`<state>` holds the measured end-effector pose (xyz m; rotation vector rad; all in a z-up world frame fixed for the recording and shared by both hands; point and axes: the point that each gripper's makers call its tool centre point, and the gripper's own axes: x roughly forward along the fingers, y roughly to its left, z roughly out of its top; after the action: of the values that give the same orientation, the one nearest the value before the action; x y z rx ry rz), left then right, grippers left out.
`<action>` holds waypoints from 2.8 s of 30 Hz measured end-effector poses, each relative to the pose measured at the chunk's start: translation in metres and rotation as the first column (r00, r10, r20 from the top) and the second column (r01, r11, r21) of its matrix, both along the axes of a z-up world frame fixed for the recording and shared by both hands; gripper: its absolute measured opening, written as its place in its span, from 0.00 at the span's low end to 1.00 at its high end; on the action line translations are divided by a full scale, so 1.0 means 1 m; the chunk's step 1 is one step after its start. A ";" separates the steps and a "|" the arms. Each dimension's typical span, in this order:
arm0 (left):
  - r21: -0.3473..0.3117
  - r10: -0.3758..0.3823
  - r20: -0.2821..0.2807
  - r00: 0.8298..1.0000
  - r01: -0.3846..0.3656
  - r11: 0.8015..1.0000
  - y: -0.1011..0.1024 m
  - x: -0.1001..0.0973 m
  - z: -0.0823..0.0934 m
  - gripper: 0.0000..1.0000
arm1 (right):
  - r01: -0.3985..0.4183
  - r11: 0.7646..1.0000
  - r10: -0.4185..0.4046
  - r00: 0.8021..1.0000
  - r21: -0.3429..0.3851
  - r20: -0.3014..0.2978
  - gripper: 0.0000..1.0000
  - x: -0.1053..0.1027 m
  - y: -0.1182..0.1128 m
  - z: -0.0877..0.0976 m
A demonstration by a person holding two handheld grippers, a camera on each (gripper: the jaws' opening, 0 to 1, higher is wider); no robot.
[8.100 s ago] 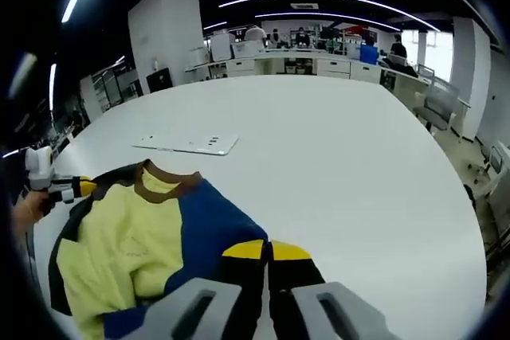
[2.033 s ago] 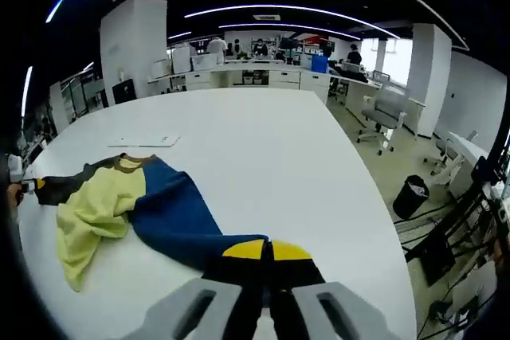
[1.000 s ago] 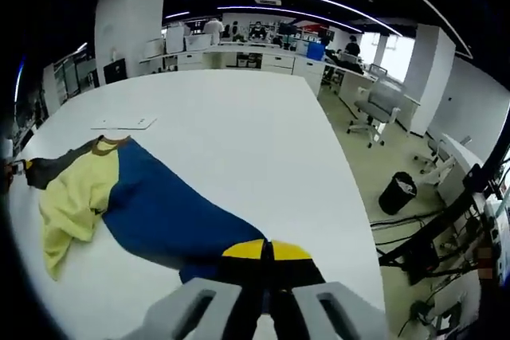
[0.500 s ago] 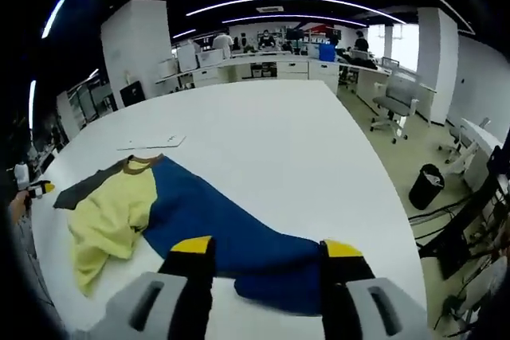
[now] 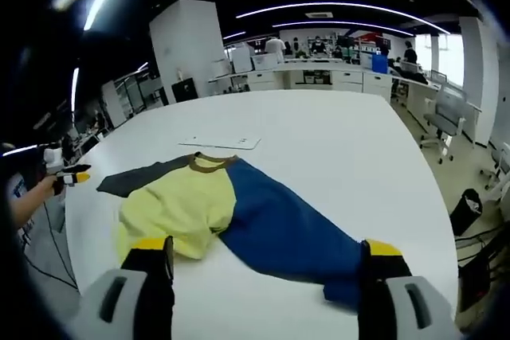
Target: Fold the garment on the visible template until the final outline fits inside the template.
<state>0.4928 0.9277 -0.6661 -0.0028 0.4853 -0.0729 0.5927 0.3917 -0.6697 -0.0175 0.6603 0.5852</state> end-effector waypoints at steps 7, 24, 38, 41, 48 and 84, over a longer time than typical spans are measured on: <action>-0.016 -0.077 0.002 0.997 0.077 0.997 -0.025 -0.014 0.006 0.95 | -0.107 0.994 0.107 0.994 0.029 -0.005 0.99 -0.022 0.037 0.007; -0.009 -0.248 -0.033 0.968 0.248 0.969 -0.089 -0.046 0.010 0.93 | -0.342 0.938 0.341 0.940 0.059 0.022 0.95 -0.073 0.124 0.012; -0.031 -0.319 -0.059 0.946 0.318 0.948 -0.122 -0.073 0.003 0.93 | -0.491 0.867 0.492 0.871 0.082 0.014 0.83 -0.107 0.189 -0.004; -0.039 -0.332 -0.060 0.941 0.330 0.943 -0.128 -0.077 0.003 0.92 | -0.508 0.857 0.511 0.860 0.089 -0.009 0.77 -0.115 0.198 -0.014; -0.053 -0.355 -0.065 0.933 0.351 0.935 -0.143 -0.088 -0.002 0.90 | -0.546 0.833 0.551 0.833 0.093 -0.051 0.63 -0.133 0.220 -0.038; 0.002 -0.388 -0.102 0.916 0.390 0.921 -0.160 -0.104 -0.018 0.82 | -0.425 0.894 0.423 0.905 -0.140 -0.047 0.14 -0.109 0.258 -0.102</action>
<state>0.3884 0.7675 -0.6840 0.1137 0.5823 -0.4613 0.4837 0.6493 -0.7715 -0.3034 0.7189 0.9579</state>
